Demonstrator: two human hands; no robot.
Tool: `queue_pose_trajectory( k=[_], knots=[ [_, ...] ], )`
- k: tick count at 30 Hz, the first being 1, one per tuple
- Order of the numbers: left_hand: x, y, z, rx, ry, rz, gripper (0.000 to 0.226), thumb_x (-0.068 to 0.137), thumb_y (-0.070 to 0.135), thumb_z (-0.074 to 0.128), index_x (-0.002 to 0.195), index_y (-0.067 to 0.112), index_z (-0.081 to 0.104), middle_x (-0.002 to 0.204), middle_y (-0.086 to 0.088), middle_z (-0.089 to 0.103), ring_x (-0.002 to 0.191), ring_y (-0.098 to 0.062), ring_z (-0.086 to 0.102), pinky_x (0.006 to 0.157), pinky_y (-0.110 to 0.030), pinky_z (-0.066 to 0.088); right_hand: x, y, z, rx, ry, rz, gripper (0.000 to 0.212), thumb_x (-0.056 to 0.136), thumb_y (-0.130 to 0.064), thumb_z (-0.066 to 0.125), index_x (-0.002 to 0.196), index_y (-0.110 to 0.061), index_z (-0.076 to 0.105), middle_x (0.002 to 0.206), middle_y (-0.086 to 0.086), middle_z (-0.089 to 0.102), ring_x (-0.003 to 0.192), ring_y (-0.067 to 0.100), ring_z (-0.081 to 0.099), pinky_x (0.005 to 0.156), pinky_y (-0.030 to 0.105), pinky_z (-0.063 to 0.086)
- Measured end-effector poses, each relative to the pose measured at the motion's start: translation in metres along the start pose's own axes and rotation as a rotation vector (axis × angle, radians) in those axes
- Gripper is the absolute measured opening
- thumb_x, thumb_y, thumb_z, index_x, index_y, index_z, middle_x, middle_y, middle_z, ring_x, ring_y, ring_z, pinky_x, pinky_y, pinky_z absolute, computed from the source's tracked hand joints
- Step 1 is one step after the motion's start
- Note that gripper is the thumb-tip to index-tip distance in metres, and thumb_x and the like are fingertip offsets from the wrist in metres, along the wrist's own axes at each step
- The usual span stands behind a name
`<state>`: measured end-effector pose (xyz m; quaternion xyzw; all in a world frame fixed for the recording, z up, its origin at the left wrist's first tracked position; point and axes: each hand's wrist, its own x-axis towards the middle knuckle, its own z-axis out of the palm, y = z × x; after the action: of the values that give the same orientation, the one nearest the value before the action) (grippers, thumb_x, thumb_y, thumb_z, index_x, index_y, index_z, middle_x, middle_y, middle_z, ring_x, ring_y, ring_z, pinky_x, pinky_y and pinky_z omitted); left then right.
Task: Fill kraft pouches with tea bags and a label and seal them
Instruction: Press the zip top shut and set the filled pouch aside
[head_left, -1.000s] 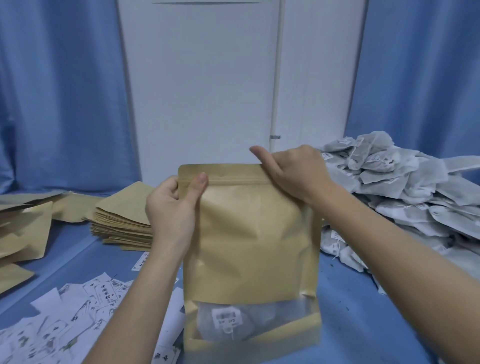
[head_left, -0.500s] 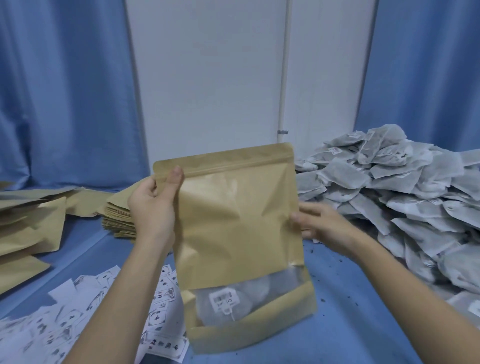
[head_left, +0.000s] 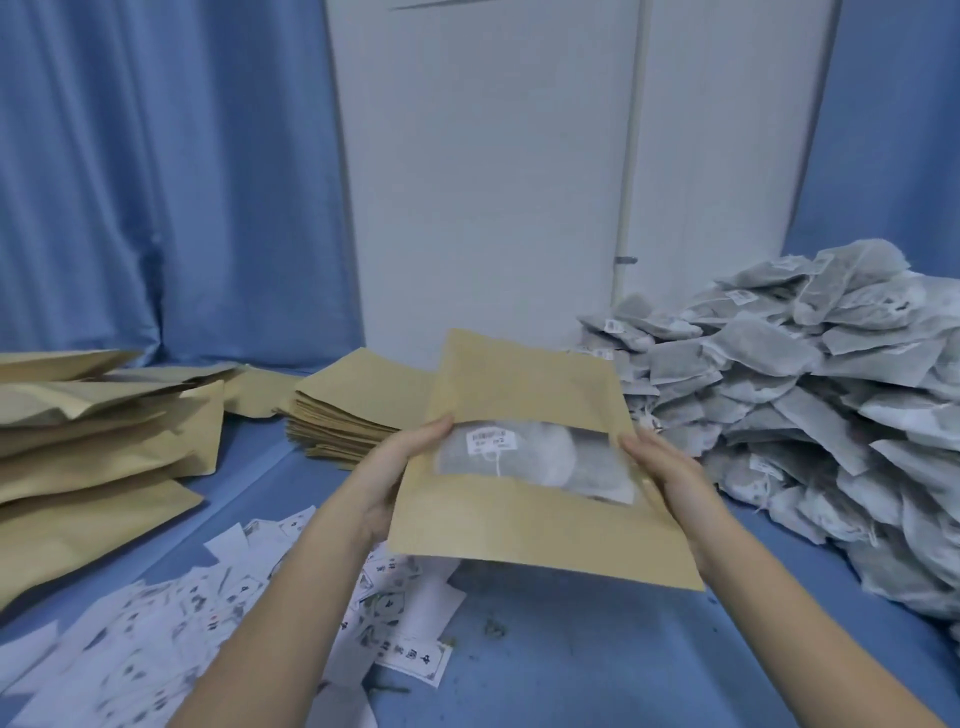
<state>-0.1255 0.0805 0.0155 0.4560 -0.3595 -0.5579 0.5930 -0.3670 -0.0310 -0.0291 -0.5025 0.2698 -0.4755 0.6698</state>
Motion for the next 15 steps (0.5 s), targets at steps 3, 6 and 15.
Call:
queue_pose_trajectory(
  k=[3,6,15],
  knots=[
    [-0.004,-0.006,-0.012,-0.252,-0.056,0.069,0.049,0.097,0.046,0.039,0.096,0.015,0.077,0.111,-0.011,0.07,0.085,-0.018,0.072,0.067,-0.025,0.056,-0.006,0.005,0.018,-0.009,0.079,0.014,0.026,0.085,-0.004,0.052,0.103,-0.013,0.07,0.094,0.01,0.071,0.083,0.028,0.064,0.075,0.036,0.046],
    [-0.013,-0.013,-0.033,-0.555,-0.086,0.164,0.055,0.097,0.05,0.036,0.107,0.01,0.072,0.108,-0.013,0.07,0.095,-0.031,0.069,0.075,-0.039,0.056,0.011,0.001,0.068,-0.061,0.176,0.041,0.02,0.083,0.0,0.052,0.079,-0.011,0.069,0.082,0.015,0.061,0.073,0.026,0.055,0.068,0.035,0.041],
    [-0.019,0.039,-0.105,-0.677,0.203,0.361,0.047,0.096,0.051,0.04,0.11,0.009,0.056,0.081,-0.01,0.071,0.072,-0.024,0.071,0.058,-0.03,0.055,0.09,-0.005,0.391,0.069,-0.263,0.262,0.061,0.093,-0.055,0.037,0.139,-0.014,0.032,0.122,0.007,0.048,0.114,0.037,0.051,0.091,0.05,0.048]
  ],
)
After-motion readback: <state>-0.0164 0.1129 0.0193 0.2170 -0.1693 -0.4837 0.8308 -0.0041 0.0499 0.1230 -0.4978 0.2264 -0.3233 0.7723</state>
